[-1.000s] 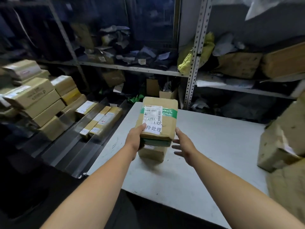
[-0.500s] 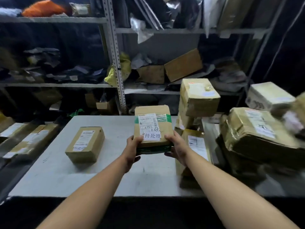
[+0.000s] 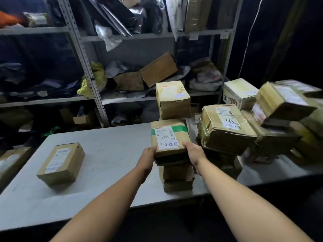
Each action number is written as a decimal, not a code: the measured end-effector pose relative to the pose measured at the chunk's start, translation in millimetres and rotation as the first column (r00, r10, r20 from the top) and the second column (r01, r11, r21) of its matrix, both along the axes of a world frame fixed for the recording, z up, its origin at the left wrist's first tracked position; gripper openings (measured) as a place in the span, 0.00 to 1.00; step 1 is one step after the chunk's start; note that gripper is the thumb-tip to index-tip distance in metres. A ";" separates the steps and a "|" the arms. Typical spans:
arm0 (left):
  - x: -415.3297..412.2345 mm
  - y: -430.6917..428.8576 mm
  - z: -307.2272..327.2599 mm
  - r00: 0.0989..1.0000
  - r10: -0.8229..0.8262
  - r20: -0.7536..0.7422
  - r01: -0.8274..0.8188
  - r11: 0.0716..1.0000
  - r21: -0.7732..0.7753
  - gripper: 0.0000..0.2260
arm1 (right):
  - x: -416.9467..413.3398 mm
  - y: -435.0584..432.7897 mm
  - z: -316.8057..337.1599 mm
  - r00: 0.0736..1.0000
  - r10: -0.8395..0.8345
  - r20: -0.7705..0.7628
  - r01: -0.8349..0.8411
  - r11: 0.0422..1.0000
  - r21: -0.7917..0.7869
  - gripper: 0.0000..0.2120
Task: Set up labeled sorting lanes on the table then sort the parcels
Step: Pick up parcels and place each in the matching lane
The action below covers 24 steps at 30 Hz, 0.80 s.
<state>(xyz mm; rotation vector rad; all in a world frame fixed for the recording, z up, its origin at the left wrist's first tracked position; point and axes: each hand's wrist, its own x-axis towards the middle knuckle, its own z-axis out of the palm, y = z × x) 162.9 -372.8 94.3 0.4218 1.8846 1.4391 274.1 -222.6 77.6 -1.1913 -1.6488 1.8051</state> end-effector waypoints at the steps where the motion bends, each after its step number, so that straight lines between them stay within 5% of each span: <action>1: 0.4 -0.1 -1.9 0.997 0.056 -0.049 -0.056 0.998 0.001 0.16 | -0.5 1.1 -2.5 1.000 -0.013 0.017 0.013 1.000 0.012 0.20; 7: -3.7 -1.5 10.4 0.937 0.167 -0.308 -0.165 0.986 0.032 0.13 | 0.0 6.5 -11.5 0.991 -0.037 0.125 0.022 0.992 0.121 0.27; 17: 5.8 2.7 31.7 0.929 0.157 -0.336 -0.138 0.987 0.080 0.05 | 10.5 6.8 6.9 0.965 -0.094 0.243 0.015 0.951 0.309 0.35; 24: 3.4 4.7 31.8 0.941 0.140 -0.309 -0.114 0.988 0.103 0.07 | 14.8 -9.8 38.1 0.912 -0.106 0.395 -0.213 0.702 0.680 0.36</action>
